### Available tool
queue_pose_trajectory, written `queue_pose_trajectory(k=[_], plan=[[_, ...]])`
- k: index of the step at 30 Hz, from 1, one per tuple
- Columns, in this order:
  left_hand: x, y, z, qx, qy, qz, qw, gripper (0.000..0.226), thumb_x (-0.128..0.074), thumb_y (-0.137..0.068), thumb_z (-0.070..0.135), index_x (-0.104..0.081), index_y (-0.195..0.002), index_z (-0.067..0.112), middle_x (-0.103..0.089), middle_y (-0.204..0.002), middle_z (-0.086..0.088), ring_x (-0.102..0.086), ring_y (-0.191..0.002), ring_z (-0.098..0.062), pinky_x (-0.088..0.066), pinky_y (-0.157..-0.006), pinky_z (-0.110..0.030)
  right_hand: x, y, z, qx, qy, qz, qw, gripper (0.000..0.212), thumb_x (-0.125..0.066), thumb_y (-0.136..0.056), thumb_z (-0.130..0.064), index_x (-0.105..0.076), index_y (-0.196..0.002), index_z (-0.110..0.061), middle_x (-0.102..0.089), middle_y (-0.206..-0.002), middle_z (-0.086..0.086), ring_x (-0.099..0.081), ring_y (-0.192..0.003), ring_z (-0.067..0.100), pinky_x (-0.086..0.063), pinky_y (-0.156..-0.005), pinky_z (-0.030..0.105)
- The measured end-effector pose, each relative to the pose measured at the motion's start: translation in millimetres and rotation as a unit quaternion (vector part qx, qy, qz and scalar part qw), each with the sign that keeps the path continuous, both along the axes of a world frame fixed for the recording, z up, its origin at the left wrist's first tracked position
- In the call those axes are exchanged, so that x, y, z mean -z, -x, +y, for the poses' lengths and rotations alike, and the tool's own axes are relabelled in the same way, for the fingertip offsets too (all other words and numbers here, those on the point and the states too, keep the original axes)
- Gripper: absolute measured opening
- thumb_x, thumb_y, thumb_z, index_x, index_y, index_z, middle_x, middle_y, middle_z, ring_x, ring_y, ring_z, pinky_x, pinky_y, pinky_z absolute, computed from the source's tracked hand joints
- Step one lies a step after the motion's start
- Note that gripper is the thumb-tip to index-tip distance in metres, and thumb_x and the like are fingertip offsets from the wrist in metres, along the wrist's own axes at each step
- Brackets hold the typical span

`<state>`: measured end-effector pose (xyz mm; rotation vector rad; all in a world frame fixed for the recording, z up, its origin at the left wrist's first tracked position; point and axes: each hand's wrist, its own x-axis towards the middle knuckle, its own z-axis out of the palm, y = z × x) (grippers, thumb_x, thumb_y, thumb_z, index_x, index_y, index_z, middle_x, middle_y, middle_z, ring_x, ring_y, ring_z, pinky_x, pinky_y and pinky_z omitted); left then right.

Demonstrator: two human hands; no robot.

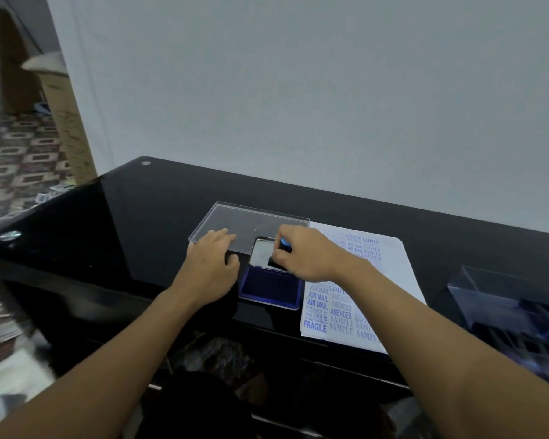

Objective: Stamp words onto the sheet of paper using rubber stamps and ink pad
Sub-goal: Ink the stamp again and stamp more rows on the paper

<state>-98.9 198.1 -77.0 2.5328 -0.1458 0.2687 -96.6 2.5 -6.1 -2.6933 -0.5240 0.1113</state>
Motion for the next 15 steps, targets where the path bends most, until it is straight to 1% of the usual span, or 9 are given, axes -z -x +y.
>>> queue_pose_trajectory(k=[2,5,8,11,15], plan=[[7.4,-1.7,2.1,-0.001,-0.025,0.009,1.000,0.051,-0.041,-0.100,0.024,-0.038,-0.150,0.017,-0.027,-0.161,-0.001,-0.013,-0.151,-0.017,-0.008,-0.123,-0.047,4.8,0.1,6.9,0.003,-0.004,0.010,1.000,0.010,-0.050,-0.098,-0.026,-0.054,-0.096,-0.017,-0.062,-0.096,0.004,-0.060,-0.080,0.020,-0.046,-0.064,0.031],[16.5,-2.2,5.1,-0.005,-0.025,0.021,0.999,0.050,-0.040,-0.102,0.027,-0.036,-0.151,0.020,-0.022,-0.162,0.001,-0.009,-0.152,-0.017,-0.004,-0.122,-0.049,12.0,-1.6,17.3,0.012,-0.001,0.020,1.000,0.016,-0.046,-0.097,-0.029,-0.053,-0.094,-0.016,-0.062,-0.095,0.005,-0.060,-0.082,0.022,-0.046,-0.066,0.034],[23.0,-1.6,6.2,-0.003,-0.036,0.019,0.999,0.051,-0.039,-0.102,0.029,-0.034,-0.152,0.021,-0.022,-0.163,0.002,-0.008,-0.152,-0.016,-0.004,-0.122,-0.048,16.5,-3.2,23.9,0.008,0.002,0.024,1.000,0.015,-0.043,-0.097,-0.029,-0.049,-0.087,-0.020,-0.059,-0.089,0.003,-0.057,-0.076,0.020,-0.040,-0.060,0.032],[27.3,-0.4,6.6,-0.007,-0.051,0.006,0.999,0.052,-0.039,-0.102,0.030,-0.033,-0.153,0.021,-0.022,-0.163,0.004,-0.008,-0.152,-0.015,-0.007,-0.123,-0.047,17.8,-3.3,27.5,0.000,0.012,0.012,1.000,0.019,-0.044,-0.098,-0.028,-0.042,-0.080,-0.024,-0.055,-0.083,0.001,-0.053,-0.071,0.018,-0.036,-0.057,0.032],[29.4,-0.3,6.3,-0.010,-0.065,0.002,0.998,0.053,-0.038,-0.102,0.032,-0.031,-0.153,0.022,-0.022,-0.163,0.005,-0.007,-0.152,-0.015,-0.009,-0.123,-0.046,20.8,-4.4,30.3,0.000,0.018,0.005,1.000,0.016,-0.045,-0.098,-0.031,-0.045,-0.085,-0.021,-0.055,-0.084,0.003,-0.053,-0.070,0.019,-0.038,-0.060,0.034]])
